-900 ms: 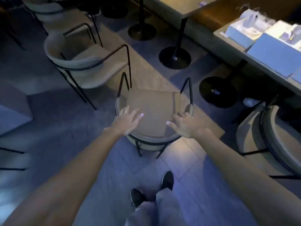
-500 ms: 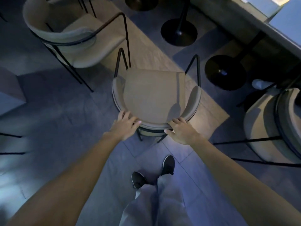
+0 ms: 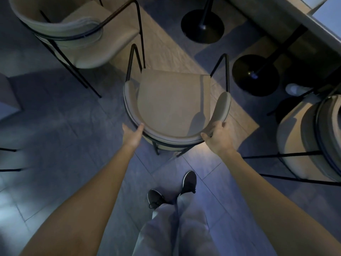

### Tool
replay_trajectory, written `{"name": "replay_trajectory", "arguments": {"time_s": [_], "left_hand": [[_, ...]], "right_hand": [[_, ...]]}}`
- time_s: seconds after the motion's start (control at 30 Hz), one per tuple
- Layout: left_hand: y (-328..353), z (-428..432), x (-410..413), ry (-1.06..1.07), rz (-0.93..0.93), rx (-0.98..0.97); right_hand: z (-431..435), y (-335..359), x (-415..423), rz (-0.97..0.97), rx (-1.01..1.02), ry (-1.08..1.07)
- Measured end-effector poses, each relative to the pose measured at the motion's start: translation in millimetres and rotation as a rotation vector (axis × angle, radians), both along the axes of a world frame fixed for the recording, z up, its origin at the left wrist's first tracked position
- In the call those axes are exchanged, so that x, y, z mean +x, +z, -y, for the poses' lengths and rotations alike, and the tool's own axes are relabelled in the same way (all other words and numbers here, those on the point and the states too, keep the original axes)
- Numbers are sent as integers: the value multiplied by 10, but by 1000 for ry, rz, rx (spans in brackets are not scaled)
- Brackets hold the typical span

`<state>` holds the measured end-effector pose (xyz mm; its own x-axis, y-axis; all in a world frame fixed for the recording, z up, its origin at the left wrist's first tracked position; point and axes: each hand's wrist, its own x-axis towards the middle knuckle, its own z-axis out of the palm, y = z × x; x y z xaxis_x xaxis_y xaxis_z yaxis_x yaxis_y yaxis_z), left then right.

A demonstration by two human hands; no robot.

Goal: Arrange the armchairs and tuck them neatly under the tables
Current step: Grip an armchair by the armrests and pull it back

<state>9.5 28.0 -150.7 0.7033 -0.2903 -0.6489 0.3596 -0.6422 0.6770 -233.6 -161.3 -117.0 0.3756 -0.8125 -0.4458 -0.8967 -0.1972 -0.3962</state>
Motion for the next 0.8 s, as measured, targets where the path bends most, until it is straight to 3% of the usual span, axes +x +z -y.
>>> {"name": "replay_trajectory", "arguments": {"time_s": [0.1, 0.3, 0.53, 0.67, 0.8], "left_hand": [[-65, 93, -43, 105, -204, -47], [-236, 323, -67, 161, -373, -150], [-365, 366, -49, 195, -307, -138], [-515, 376, 101, 229, -417, -130], [-402, 424, 165, 174, -569, -91]], "right_hand": [[-19, -51, 63, 76, 30, -154], [-118, -103, 325, 118, 20, -295], [-174, -248, 366, 232, -55, -561], [-44, -458, 351, 280, 176, -822], [21, -529, 333, 430, 556, -1015]]}}
